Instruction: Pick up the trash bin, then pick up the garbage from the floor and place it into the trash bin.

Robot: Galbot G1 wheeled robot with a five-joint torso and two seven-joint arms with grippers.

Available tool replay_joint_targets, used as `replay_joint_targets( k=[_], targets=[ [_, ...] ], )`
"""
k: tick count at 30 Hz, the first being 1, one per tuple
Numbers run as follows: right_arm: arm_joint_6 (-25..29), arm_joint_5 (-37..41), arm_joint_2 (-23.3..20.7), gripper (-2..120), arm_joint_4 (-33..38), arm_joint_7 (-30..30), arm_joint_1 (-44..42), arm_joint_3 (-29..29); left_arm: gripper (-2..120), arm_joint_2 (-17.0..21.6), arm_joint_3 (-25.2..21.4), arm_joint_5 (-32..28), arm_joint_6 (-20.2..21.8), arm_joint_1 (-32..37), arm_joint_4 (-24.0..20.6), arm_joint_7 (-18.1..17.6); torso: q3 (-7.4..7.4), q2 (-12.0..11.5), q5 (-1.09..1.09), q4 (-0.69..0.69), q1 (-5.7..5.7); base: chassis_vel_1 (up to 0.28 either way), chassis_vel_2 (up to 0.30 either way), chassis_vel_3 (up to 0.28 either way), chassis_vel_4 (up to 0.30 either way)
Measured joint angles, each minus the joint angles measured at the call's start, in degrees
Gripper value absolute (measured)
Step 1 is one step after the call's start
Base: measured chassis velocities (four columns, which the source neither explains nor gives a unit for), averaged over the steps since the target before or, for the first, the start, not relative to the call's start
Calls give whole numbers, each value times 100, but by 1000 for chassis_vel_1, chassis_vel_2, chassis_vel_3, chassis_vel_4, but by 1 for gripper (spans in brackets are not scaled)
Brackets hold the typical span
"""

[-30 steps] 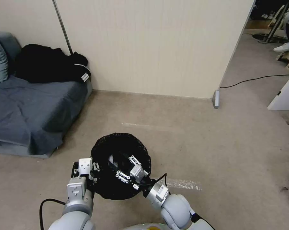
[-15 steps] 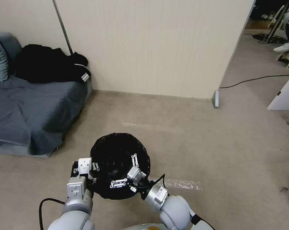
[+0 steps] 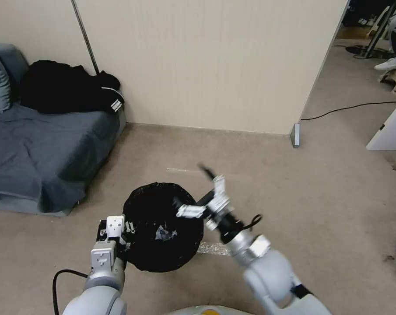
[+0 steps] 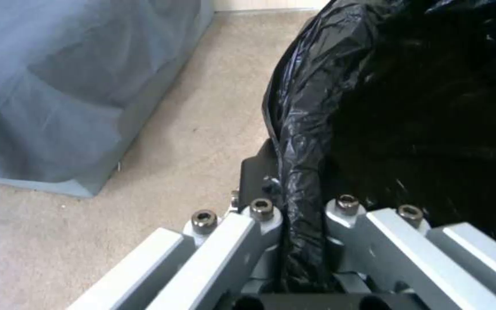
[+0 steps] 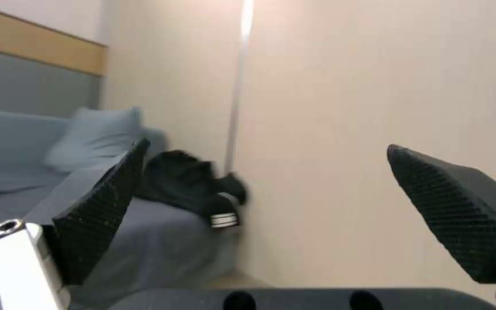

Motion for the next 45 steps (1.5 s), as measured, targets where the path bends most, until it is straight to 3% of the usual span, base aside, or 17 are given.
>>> replay_joint_targets(
  k=[7,13,45],
  targets=[
    [62,-22,88,100,121,241,-449,535,1,78,-80,-93,-9,-55,14,3,0,0,0,0,0,0,0,0,0],
    [270,-26,235,100,-172,334,-747,932,1,55,-96,-142,-40,-19,-24,-5,0,0,1,1,0,0,0,0,0],
    [397,56,305,100,-644,518,-598,625,1,-47,-56,-116,-80,82,-183,-10,0,0,0,1,0,54,50,50,53]
  ],
)
